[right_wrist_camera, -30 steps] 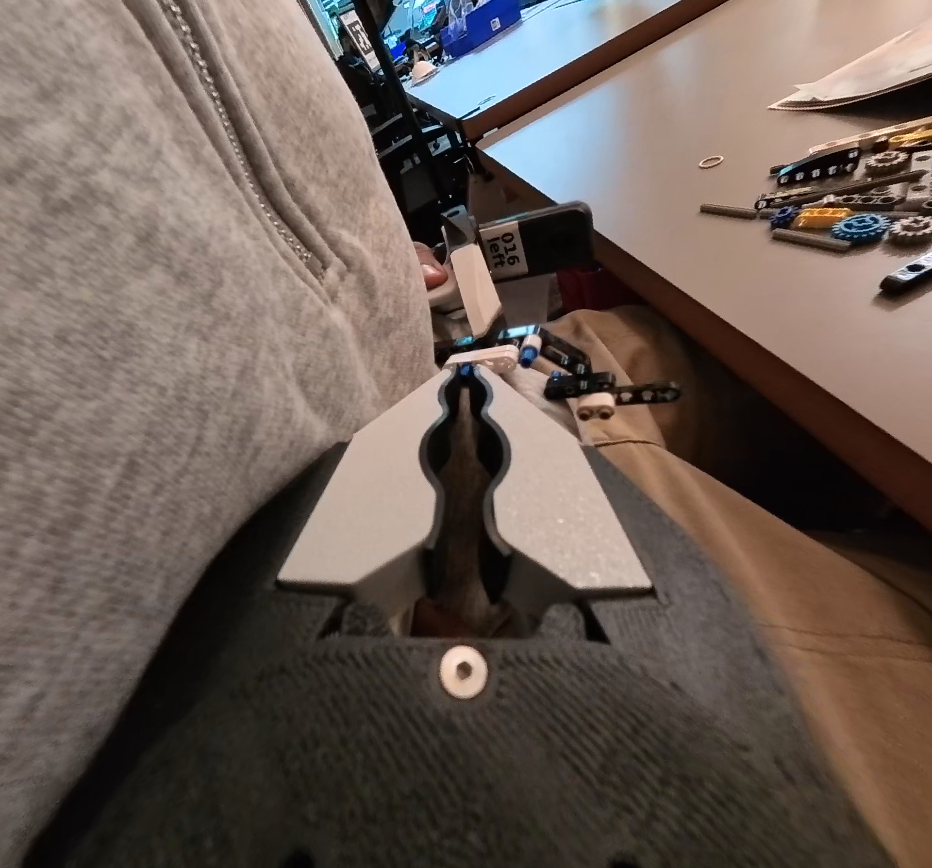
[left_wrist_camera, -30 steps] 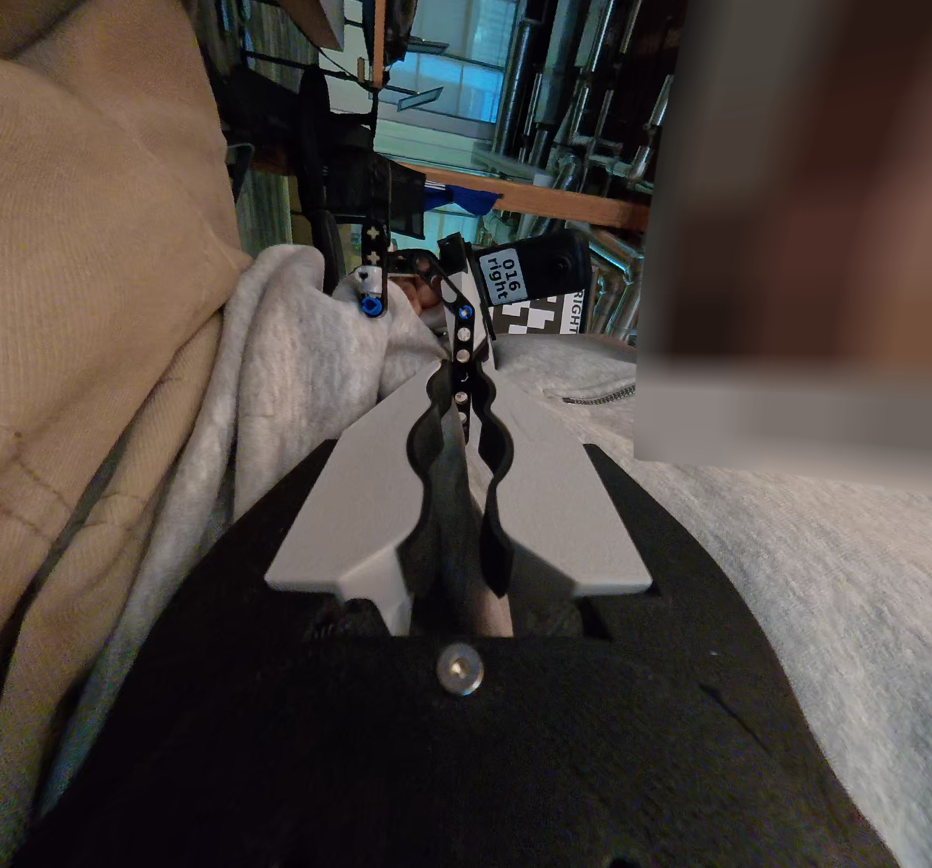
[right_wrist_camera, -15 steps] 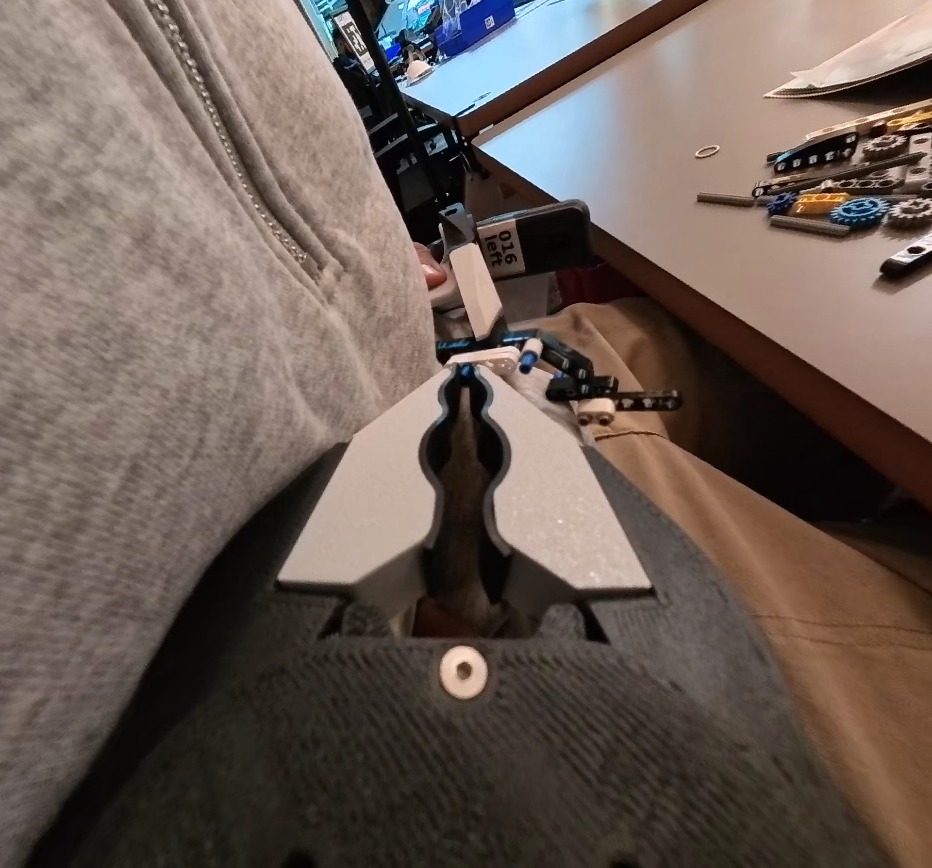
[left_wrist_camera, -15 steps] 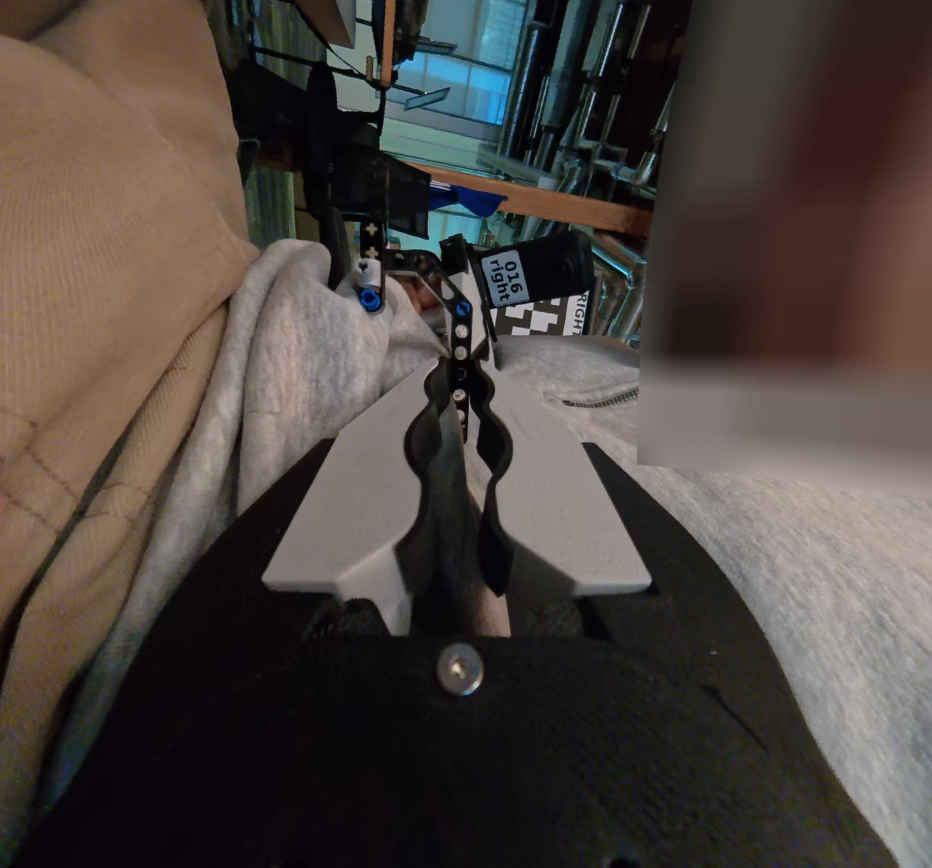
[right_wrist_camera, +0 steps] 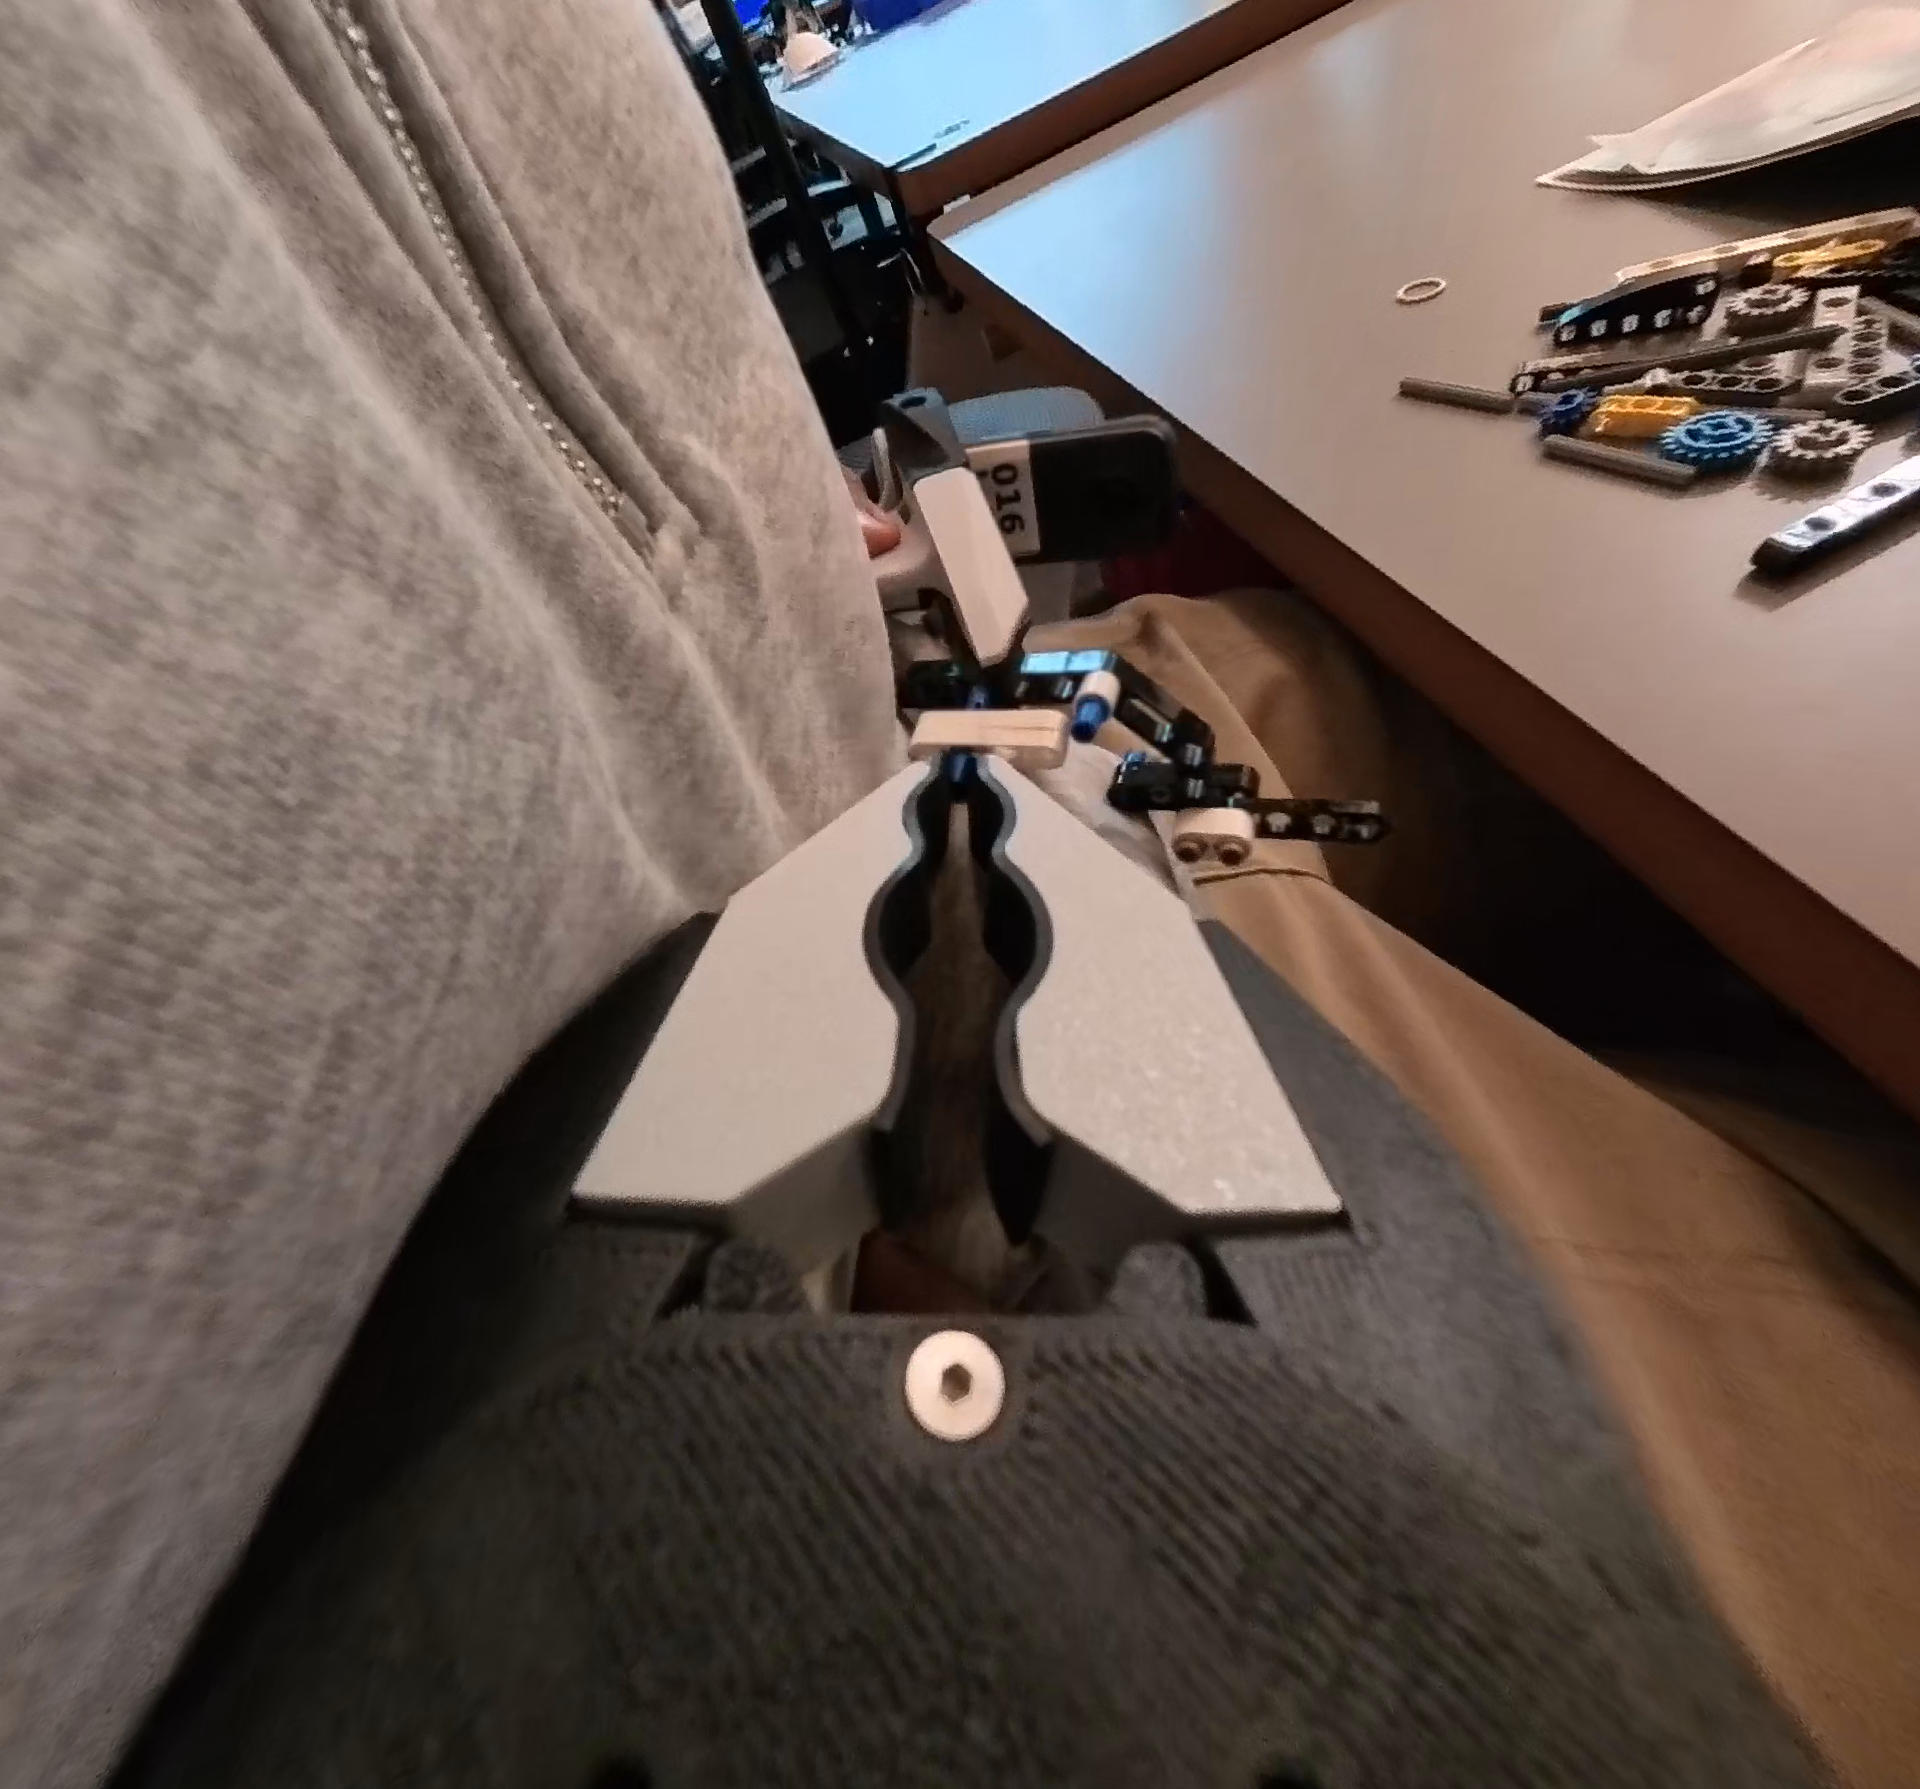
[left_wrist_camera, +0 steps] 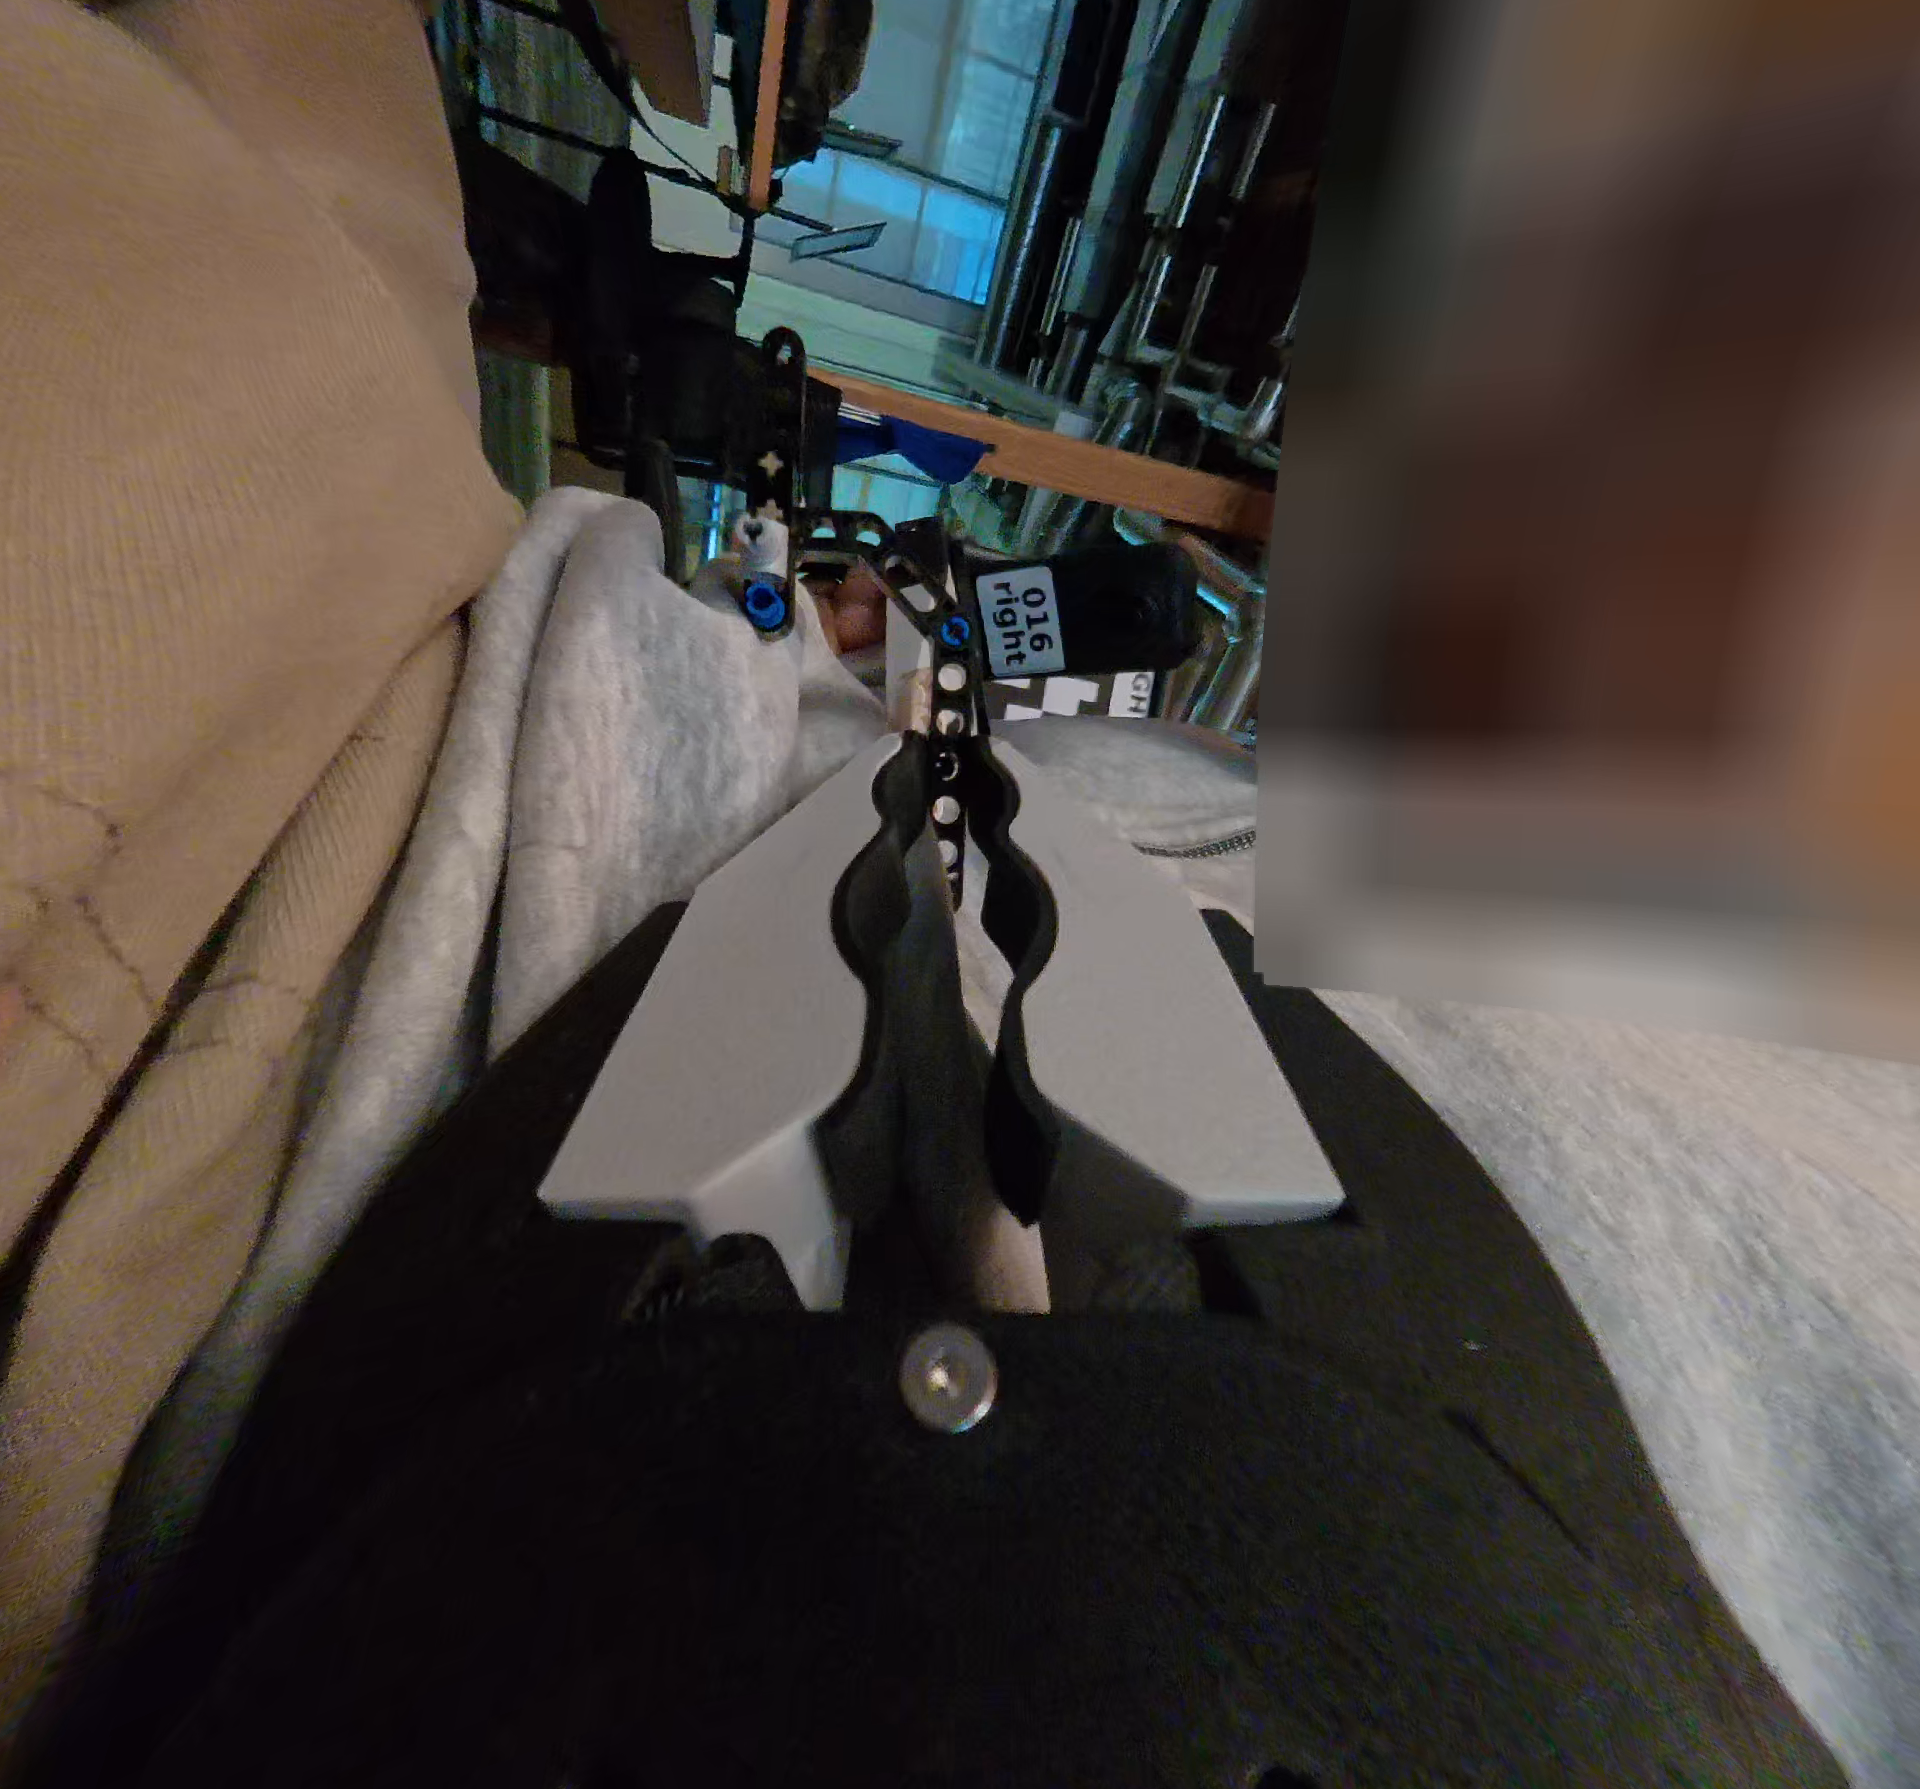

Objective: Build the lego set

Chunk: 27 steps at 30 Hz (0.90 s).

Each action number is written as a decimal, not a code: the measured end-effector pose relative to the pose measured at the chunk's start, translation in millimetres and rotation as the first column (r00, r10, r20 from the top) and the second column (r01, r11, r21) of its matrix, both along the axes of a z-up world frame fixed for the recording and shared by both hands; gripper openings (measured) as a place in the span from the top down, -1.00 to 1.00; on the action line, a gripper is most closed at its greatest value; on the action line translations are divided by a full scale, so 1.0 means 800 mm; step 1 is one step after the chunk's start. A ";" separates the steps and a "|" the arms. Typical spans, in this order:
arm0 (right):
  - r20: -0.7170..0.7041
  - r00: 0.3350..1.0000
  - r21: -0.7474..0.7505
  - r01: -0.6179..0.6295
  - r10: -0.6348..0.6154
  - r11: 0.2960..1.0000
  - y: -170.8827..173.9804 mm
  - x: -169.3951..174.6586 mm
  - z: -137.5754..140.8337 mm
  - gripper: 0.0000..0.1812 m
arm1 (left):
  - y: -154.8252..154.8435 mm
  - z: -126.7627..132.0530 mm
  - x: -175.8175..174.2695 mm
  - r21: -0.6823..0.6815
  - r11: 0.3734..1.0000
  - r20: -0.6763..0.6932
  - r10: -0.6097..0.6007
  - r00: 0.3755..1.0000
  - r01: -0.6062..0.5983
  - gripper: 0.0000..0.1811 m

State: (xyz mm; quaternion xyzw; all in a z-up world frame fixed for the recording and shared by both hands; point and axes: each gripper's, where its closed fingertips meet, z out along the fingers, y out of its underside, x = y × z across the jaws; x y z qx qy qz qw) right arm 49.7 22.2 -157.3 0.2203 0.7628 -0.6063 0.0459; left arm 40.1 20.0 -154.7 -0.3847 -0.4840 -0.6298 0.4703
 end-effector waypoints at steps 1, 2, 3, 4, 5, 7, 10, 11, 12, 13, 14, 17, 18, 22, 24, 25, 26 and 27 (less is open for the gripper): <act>0.001 1.000 -0.009 0.006 -0.006 1.000 0.001 0.000 0.001 1.00 | 0.001 0.000 0.000 -0.015 1.000 -0.022 -0.003 1.000 0.003 0.91; -0.001 1.000 -0.014 0.009 -0.009 1.000 0.001 0.000 0.003 1.00 | 0.001 -0.001 0.000 -0.027 1.000 -0.038 -0.005 0.999 0.004 0.91; -0.014 1.000 -0.016 0.013 -0.014 1.000 0.001 -0.001 0.005 1.00 | 0.002 -0.002 0.001 -0.046 0.999 -0.051 -0.005 0.999 0.002 0.91; -0.022 1.000 -0.019 0.016 -0.016 1.000 0.002 -0.001 0.006 0.99 | 0.002 -0.004 0.002 -0.069 0.998 -0.074 -0.008 0.997 0.003 0.91; -0.021 1.000 -0.018 0.016 -0.016 1.000 0.001 -0.002 0.006 0.99 | 0.002 -0.005 0.002 -0.088 0.996 -0.091 -0.010 0.996 0.002 0.91; -0.007 1.000 -0.011 0.015 -0.015 1.000 0.000 -0.001 0.004 0.99 | 0.000 -0.004 0.001 -0.080 0.997 -0.075 0.005 0.997 -0.011 0.92; -0.004 1.000 -0.009 0.010 -0.010 1.000 -0.001 -0.001 0.003 0.99 | 0.000 -0.005 0.002 -0.081 0.997 -0.071 -0.002 0.997 -0.004 0.91; -0.005 1.000 -0.011 0.010 -0.010 1.000 -0.001 -0.001 0.004 0.99 | 0.000 -0.006 0.002 -0.089 0.996 -0.083 -0.005 0.997 -0.002 0.91; -0.006 1.000 -0.010 0.009 -0.009 1.000 -0.001 -0.001 0.004 0.99 | 0.000 -0.006 0.002 -0.085 0.996 -0.080 -0.005 0.997 -0.001 0.91; -0.004 1.000 -0.012 0.012 -0.012 1.000 -0.001 -0.001 0.004 0.99 | 0.000 -0.006 0.002 -0.083 0.997 -0.072 -0.004 0.997 -0.002 0.91; 0.003 1.000 -0.017 0.014 -0.014 1.000 -0.002 -0.001 0.004 0.99 | 0.000 -0.007 0.003 -0.090 0.996 -0.081 -0.005 0.997 -0.003 0.91; 0.016 1.000 -0.026 0.021 -0.021 0.999 -0.002 -0.002 0.003 0.99 | 0.000 -0.006 0.003 -0.081 0.997 -0.073 -0.006 0.997 0.000 0.91; 0.017 1.000 -0.029 0.023 -0.023 0.999 -0.002 -0.002 0.003 0.99 | 0.000 -0.006 0.003 -0.079 0.997 -0.068 -0.006 0.998 0.001 0.91; 0.026 0.999 -0.035 0.023 -0.022 0.999 -0.002 -0.003 0.002 0.99 | 0.000 -0.006 0.001 -0.058 0.998 -0.048 0.001 0.999 -0.003 0.90; 0.029 0.999 -0.037 0.026 -0.025 0.999 -0.002 -0.004 0.003 0.99 | 0.000 -0.004 -0.001 -0.053 0.999 -0.060 0.002 0.998 -0.005 0.90; 0.027 0.999 -0.035 0.032 -0.031 0.999 -0.001 -0.006 0.002 0.99 | 0.000 -0.002 -0.004 -0.030 0.999 -0.047 0.016 0.999 -0.018 0.90; 0.023 0.999 -0.032 0.037 -0.036 0.999 -0.001 -0.007 0.003 0.98 | -0.001 0.001 -0.006 -0.006 1.000 -0.031 0.024 0.999 -0.024 0.90; 0.018 0.999 -0.036 0.042 -0.042 0.998 -0.001 -0.008 0.004 0.99 | -0.001 0.002 -0.007 -0.002 1.000 -0.039 0.025 0.999 -0.025 0.90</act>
